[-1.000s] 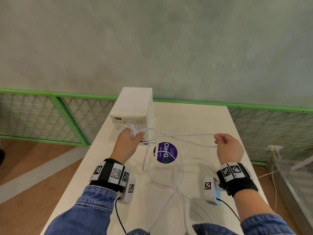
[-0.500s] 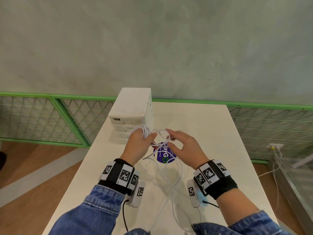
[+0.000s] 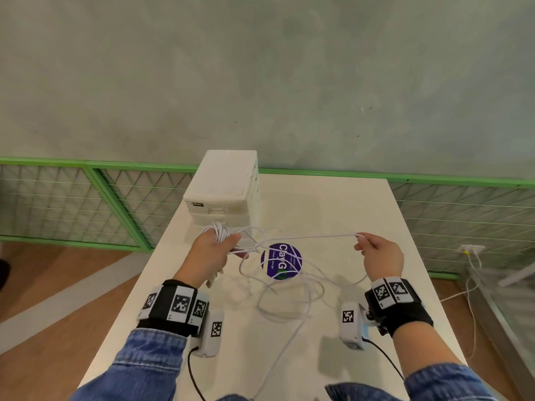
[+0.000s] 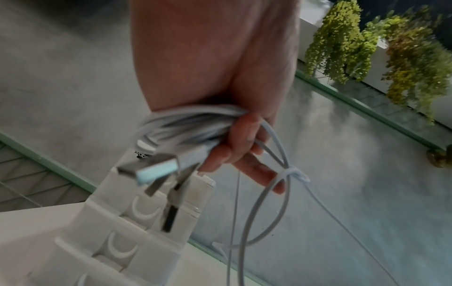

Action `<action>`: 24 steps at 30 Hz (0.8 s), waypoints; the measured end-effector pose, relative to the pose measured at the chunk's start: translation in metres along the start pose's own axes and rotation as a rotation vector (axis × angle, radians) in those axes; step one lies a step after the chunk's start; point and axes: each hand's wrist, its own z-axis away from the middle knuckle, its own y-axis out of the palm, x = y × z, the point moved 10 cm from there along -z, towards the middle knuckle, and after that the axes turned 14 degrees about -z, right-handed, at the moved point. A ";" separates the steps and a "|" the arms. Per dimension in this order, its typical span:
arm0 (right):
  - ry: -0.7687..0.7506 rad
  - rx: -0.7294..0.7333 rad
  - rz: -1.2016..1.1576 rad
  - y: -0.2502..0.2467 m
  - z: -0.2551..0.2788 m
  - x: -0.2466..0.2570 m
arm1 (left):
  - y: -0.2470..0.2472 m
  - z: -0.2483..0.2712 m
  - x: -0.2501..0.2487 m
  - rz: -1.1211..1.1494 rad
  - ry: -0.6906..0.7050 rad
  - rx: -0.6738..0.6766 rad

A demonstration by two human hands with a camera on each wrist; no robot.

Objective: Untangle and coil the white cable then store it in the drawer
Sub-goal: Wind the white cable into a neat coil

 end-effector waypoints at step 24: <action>-0.492 0.385 -0.221 0.075 0.063 0.146 | 0.045 0.010 -0.073 0.162 0.181 0.179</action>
